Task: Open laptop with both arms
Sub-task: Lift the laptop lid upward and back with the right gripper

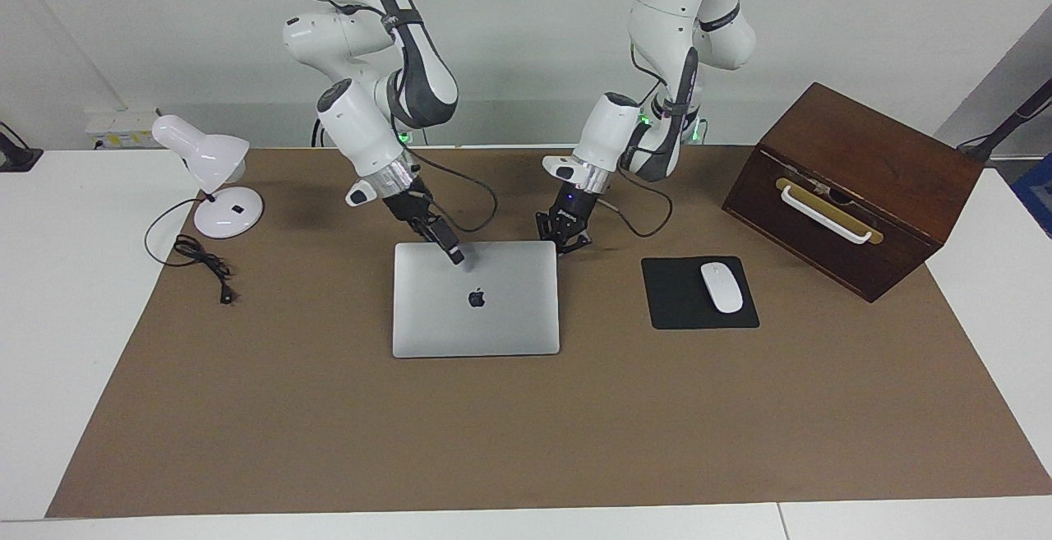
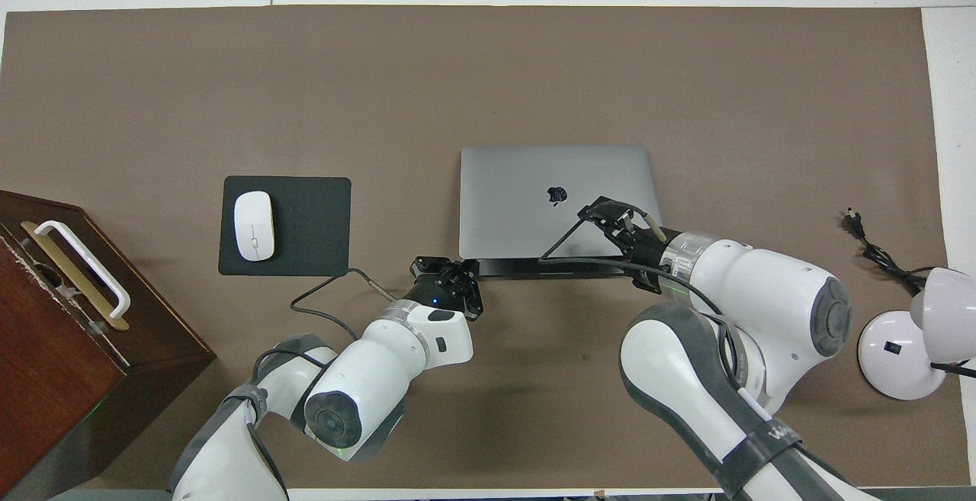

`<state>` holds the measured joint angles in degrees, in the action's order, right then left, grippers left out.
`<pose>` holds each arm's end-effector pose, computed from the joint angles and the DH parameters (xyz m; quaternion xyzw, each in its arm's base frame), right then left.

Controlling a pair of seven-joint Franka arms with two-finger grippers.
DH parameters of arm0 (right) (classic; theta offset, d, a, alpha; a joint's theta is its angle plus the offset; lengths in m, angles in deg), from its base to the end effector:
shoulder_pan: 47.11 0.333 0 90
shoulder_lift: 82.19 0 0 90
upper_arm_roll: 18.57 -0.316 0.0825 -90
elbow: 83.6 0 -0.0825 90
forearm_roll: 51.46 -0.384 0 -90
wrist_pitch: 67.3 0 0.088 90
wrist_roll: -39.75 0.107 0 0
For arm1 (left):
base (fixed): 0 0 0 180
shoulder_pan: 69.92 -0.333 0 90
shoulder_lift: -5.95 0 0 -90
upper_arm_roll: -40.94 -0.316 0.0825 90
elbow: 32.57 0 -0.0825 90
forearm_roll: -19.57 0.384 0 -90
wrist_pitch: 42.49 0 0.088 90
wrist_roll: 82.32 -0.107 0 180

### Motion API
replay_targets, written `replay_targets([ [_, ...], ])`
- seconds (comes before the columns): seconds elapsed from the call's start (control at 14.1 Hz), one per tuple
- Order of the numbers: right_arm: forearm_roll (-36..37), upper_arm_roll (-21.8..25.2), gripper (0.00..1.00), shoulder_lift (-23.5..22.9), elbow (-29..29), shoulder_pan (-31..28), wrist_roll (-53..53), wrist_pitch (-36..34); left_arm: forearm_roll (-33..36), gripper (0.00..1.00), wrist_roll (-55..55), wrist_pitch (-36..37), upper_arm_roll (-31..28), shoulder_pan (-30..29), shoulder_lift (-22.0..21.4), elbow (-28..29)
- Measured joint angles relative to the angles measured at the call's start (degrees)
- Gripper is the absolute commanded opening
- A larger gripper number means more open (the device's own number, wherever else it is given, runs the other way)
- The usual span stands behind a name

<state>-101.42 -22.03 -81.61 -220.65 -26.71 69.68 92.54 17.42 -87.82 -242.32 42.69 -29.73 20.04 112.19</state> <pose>0.4851 0.1763 0.3537 -0.8675 0.4052 -0.0632 0.2816 0.3816 -0.3369 0.2680 0.8657 -0.3580 0.3313 0.1128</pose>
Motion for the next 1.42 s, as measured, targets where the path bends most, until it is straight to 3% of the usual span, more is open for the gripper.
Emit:
replay_targets([
  [0.64,0.9,0.1,1.00,-5.0,11.8,-1.9,-2.9,0.0,0.0,0.00,-0.1,-0.1,0.0,0.0,0.1,0.0],
  [1.42,7.6,0.2,1.00,-11.7,22.9,-3.9,-6.1,-0.9,0.0,0.00,-0.1,-0.1,0.0,0.0,0.1,0.0],
])
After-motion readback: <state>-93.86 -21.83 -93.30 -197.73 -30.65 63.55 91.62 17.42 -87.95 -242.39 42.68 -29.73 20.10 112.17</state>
